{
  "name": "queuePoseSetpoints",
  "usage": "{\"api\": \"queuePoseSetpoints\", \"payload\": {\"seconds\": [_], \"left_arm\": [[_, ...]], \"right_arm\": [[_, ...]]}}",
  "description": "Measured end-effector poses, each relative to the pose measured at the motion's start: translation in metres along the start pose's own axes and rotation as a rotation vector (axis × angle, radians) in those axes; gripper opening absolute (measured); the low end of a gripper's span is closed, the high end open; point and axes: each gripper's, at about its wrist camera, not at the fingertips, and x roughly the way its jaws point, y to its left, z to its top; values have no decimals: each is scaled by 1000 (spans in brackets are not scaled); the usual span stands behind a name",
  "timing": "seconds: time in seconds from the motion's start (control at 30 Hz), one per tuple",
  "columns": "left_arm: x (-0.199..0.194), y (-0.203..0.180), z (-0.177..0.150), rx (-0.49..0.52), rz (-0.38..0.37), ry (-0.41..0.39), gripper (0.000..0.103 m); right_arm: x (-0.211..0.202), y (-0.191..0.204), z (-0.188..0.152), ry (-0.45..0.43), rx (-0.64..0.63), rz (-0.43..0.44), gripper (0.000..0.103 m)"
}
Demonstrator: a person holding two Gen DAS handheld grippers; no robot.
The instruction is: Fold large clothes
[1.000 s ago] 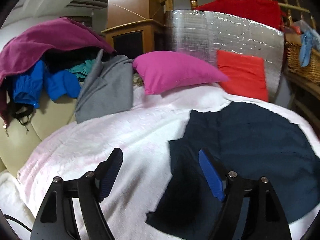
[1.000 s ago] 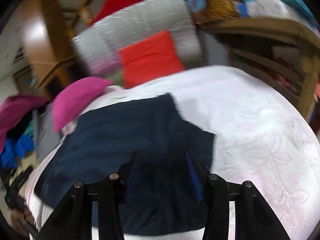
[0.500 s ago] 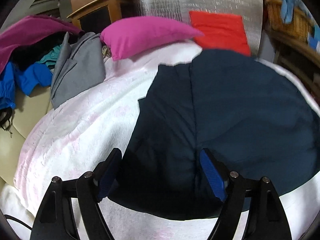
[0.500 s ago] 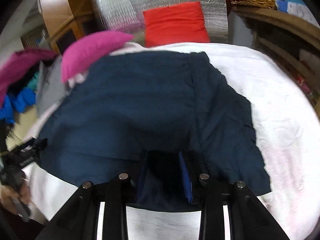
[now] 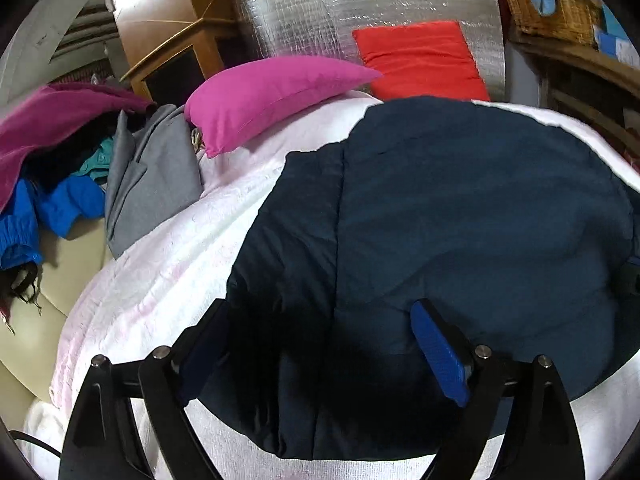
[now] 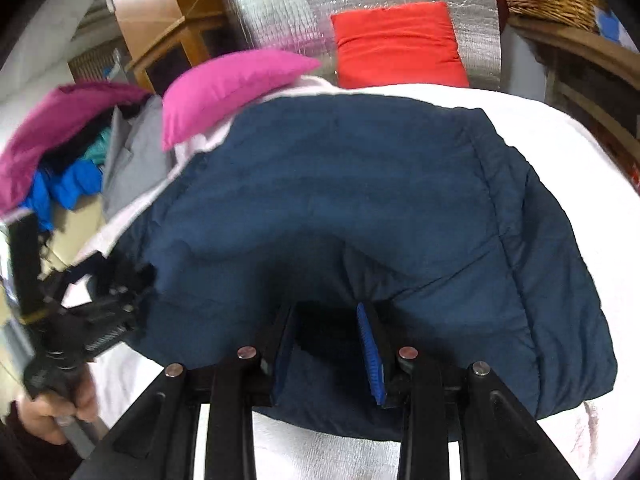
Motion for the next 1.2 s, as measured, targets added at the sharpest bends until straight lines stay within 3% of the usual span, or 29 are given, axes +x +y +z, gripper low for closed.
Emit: {"api": "queuePoseSetpoints", "payload": {"seconds": [0.1,0.23,0.37,0.4,0.53,0.63,0.83,0.9,0.97,1.07,1.2], "left_arm": [[-13,18,3,-68,8,-43,91],[-49,23,3,-59,35,-197,91],[-73,6,-7,13,-72,-266,91],[-75,-1,-10,31,-119,-251,91],[-66,-13,-20,5,-255,-88,91],[-59,3,-27,-140,-349,21,91],[-25,40,-50,-450,-402,266,91],[-16,43,-57,-513,-421,325,91],[-11,43,-60,-543,-434,354,91],[-5,46,-57,-606,-441,336,91],[2,50,-53,-693,-448,298,91]], "right_arm": [[-19,-14,1,-36,21,0,35],[-36,-38,-3,-50,105,10,35],[-47,-55,-16,-8,194,87,35],[-49,-57,-20,10,220,123,36],[-51,-66,-36,57,326,218,70],[-47,-78,-46,83,420,287,70],[-26,-108,-57,104,652,326,74],[-15,-110,-60,121,706,355,74],[-2,-107,-61,144,746,379,75],[13,-100,-60,147,779,366,75],[18,-91,-54,82,778,336,76]]}}
